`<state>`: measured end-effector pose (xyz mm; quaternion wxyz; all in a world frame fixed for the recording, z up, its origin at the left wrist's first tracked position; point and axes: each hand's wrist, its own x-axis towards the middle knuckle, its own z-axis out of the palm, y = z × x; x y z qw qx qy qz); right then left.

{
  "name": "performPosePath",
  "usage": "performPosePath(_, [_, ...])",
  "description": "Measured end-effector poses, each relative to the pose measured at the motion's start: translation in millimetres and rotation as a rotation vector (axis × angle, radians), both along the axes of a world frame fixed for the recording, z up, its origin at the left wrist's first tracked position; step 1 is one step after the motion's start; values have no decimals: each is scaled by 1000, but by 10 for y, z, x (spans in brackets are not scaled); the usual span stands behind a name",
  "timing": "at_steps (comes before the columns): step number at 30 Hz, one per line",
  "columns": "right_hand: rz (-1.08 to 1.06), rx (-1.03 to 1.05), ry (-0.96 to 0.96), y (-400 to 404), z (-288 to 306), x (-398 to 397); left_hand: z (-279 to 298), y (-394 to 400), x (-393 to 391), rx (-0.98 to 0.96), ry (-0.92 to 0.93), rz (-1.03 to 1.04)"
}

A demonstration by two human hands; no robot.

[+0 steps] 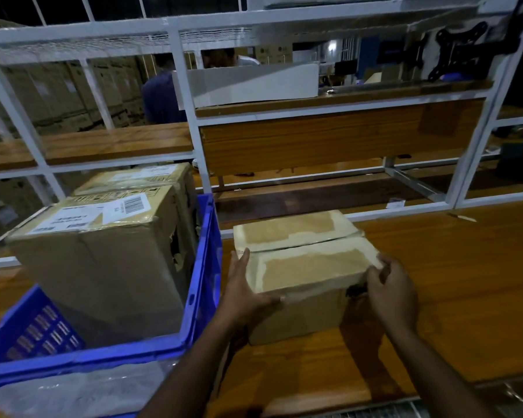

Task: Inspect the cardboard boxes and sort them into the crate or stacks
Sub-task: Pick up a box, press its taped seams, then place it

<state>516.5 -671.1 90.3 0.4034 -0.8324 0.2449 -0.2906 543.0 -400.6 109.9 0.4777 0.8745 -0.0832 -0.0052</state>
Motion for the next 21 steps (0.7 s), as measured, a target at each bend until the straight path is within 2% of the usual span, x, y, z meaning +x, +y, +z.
performPosePath(2, [69, -64, -6, 18, -72, 37, 25, -53, 5, 47, -105, 63])
performPosePath(5, [174, -215, 84, 89, -136, 146, 16, -134, 97, 300, -344, 183])
performPosePath(8, [198, -436, 137, 197, -145, 278, -60, -231, 110, 503, -485, 127])
performPosePath(12, [286, -607, 161, 265, -121, 509, -114, -381, 165, 709, -479, -117])
performPosePath(16, [383, -595, 160, 297, -97, 703, -162, -409, 405, 800, -459, -61])
performPosePath(21, [403, -580, 126, 313, -122, 880, -192, -329, 661, 857, -414, -103])
